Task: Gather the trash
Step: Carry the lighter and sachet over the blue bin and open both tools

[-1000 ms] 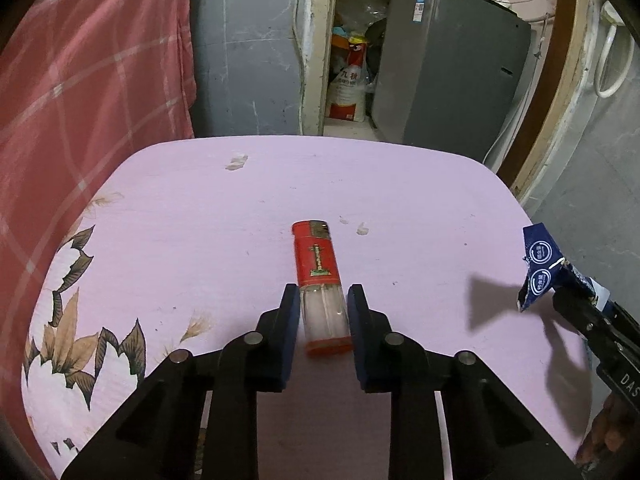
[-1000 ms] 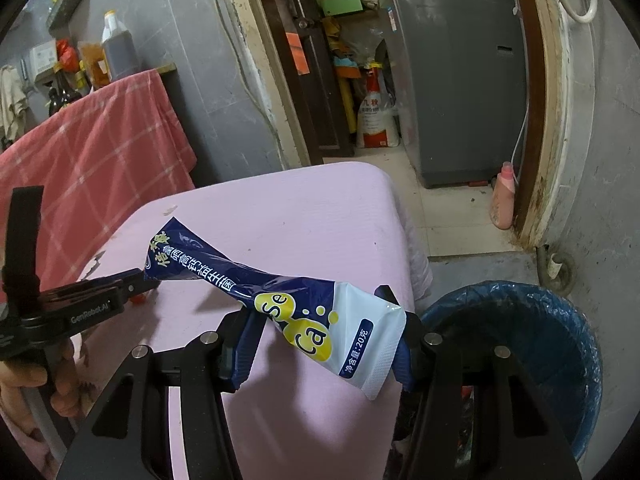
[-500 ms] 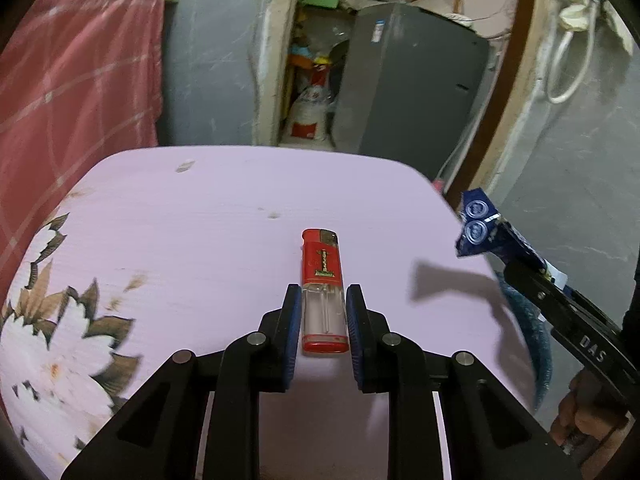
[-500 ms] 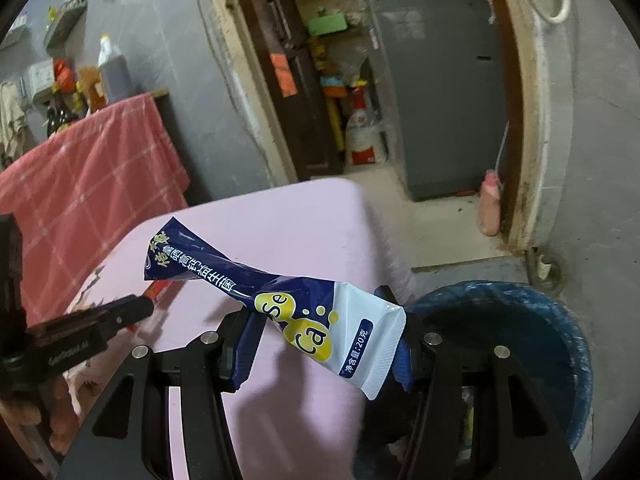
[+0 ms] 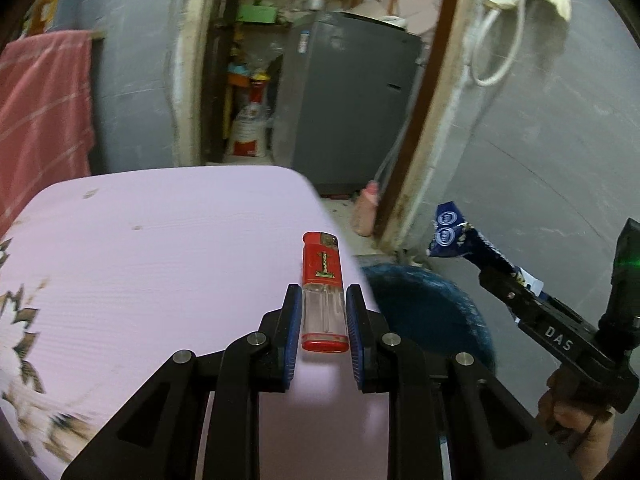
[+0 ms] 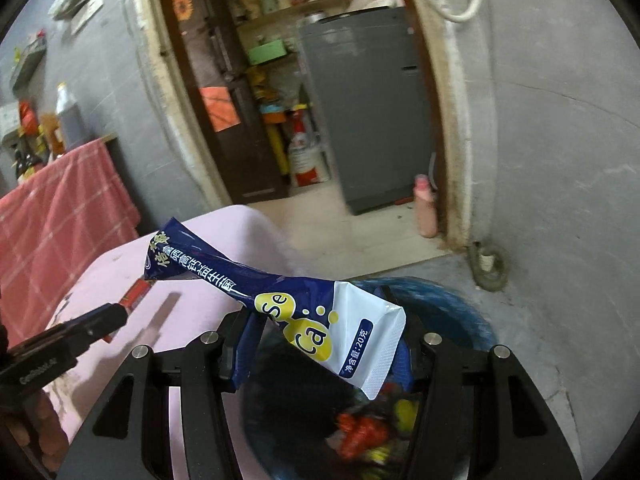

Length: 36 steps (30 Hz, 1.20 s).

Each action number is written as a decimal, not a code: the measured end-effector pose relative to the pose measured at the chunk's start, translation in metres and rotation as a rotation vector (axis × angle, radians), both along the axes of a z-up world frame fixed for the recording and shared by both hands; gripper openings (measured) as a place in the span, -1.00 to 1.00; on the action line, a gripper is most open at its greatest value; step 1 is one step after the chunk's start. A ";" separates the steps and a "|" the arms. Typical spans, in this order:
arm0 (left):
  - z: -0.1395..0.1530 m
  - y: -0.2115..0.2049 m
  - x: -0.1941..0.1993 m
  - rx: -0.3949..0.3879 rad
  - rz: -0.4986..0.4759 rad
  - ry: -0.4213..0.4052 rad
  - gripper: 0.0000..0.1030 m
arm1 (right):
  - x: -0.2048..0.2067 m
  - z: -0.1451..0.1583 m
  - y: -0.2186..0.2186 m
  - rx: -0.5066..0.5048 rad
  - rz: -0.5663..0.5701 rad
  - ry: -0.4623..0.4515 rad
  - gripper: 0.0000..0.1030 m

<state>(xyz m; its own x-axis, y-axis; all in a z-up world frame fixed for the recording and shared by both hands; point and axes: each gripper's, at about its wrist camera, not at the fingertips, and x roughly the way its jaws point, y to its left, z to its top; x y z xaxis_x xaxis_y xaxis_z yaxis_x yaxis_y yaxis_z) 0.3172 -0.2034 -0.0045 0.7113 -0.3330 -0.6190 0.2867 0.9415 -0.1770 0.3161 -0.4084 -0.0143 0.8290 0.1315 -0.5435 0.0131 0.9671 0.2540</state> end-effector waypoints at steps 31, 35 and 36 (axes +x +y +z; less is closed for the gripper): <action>-0.067 -0.111 0.016 0.071 -0.109 0.068 -0.74 | -0.016 -0.059 -0.089 0.038 -0.119 0.162 0.08; -0.063 -0.106 0.012 0.055 -0.107 0.069 -0.74 | -0.015 -0.060 -0.087 0.034 -0.106 0.173 0.11; -0.062 -0.106 0.011 0.053 -0.104 0.067 -0.73 | -0.015 -0.060 -0.087 0.033 -0.103 0.174 0.12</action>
<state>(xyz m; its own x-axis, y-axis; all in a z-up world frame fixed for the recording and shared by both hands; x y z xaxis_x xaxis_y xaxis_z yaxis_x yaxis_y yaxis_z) 0.3279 -0.3090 -0.0662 0.6313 -0.3686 -0.6824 0.3729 0.9157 -0.1496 0.3016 -0.4958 -0.0745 0.7332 0.0710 -0.6762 0.1580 0.9495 0.2710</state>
